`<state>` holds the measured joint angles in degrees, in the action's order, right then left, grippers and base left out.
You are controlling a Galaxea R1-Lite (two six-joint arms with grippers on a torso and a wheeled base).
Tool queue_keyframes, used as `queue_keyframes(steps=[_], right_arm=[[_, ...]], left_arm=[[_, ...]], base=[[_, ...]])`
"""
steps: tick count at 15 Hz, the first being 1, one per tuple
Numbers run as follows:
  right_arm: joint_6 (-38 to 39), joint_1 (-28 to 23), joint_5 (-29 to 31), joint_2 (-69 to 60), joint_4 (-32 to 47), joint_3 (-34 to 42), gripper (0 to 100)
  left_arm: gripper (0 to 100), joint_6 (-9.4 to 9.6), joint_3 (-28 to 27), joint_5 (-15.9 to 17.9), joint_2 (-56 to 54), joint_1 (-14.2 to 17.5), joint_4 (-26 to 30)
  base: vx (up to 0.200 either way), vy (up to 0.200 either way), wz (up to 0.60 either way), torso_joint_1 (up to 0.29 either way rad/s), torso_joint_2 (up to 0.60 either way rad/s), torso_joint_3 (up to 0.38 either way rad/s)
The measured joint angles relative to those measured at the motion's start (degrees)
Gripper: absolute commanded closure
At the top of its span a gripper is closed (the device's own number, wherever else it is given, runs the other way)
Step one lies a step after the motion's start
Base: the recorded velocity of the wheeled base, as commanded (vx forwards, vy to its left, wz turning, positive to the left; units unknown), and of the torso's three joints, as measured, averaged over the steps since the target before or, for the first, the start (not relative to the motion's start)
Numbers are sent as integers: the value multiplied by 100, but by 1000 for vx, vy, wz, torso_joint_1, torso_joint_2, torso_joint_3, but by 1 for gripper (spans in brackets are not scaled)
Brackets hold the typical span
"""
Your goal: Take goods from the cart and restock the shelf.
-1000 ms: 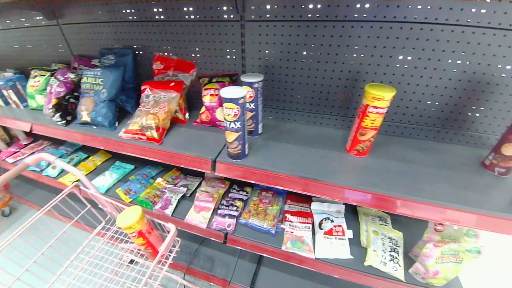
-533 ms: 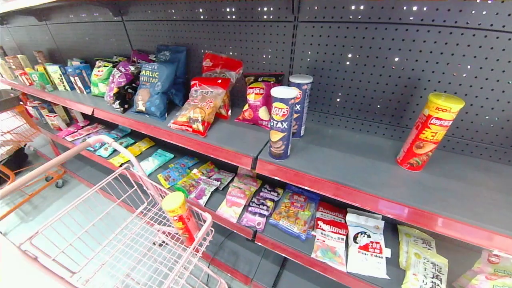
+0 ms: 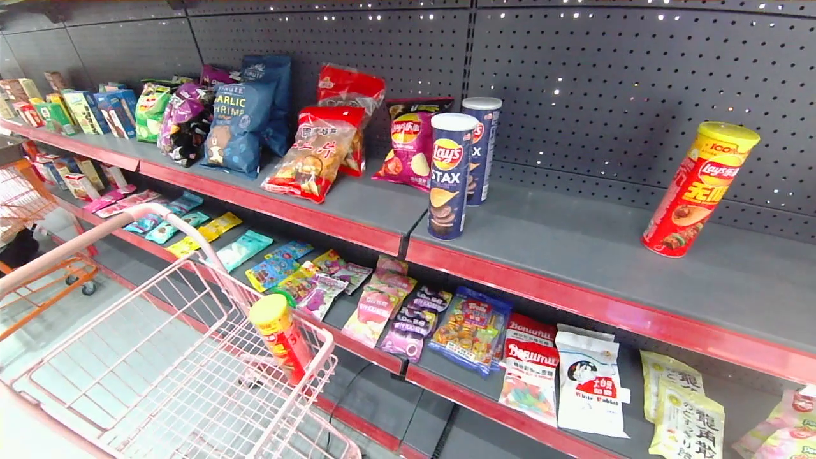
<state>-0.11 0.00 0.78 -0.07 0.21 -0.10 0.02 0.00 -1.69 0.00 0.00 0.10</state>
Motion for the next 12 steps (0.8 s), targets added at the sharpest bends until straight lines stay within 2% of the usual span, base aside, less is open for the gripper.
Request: queue_keyframes(steps=[4,12], right_arm=[[4,0,0,0,-2,0,0],[11,0,4,0,0,0,0]], left_arm=[[0,-16,0,2,0,0,-2],[0,33,0,26,0,0,-2]], base=[[0,0,0,-162,404,235],[0,0,0,-193,532,331]])
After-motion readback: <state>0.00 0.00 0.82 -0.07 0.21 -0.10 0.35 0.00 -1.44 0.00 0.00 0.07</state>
